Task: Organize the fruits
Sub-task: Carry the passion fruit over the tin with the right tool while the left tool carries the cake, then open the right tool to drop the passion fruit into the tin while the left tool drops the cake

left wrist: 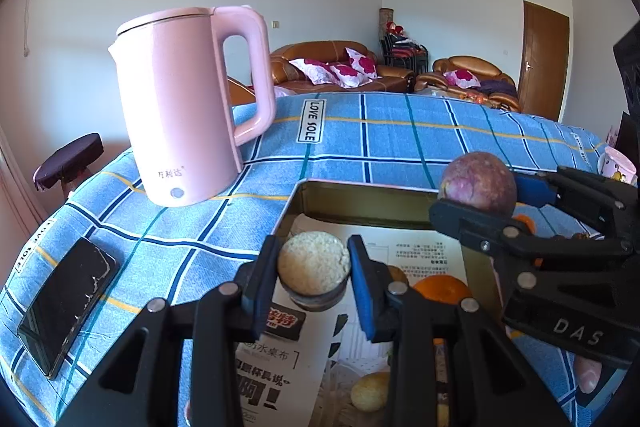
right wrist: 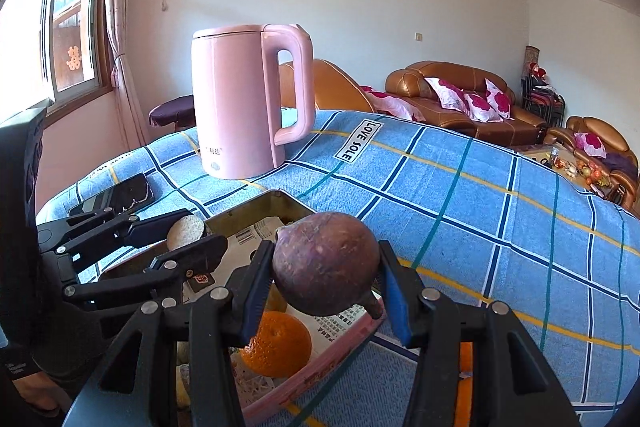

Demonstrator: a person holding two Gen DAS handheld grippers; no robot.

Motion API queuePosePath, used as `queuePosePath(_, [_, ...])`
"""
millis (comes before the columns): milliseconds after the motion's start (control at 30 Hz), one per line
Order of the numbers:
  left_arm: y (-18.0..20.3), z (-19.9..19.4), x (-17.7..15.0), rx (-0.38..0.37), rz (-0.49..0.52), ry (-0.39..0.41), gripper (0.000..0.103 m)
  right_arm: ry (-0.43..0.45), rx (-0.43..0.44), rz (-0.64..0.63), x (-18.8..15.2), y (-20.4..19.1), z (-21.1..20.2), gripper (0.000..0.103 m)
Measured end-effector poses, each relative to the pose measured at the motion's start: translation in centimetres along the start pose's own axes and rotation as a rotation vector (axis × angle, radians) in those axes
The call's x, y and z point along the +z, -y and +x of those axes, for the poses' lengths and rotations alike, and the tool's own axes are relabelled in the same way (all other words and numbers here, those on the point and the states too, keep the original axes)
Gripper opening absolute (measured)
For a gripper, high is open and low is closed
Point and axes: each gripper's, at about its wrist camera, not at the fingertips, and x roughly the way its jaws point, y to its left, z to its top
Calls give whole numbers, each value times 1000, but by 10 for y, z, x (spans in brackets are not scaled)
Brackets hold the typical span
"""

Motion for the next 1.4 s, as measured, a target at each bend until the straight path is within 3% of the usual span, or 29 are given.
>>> queuePosePath(867, [3,7,1,36,23,-42,37,-69,32,18,-8,7,23,54])
queuePosePath(1133, [2,2,0,60,10,-23,62,-49,29,51,-11,14,16,56])
queuePosePath(1400, [7,-3,-1,57,6,-2,77,-29,7,78,-16,24,3,59])
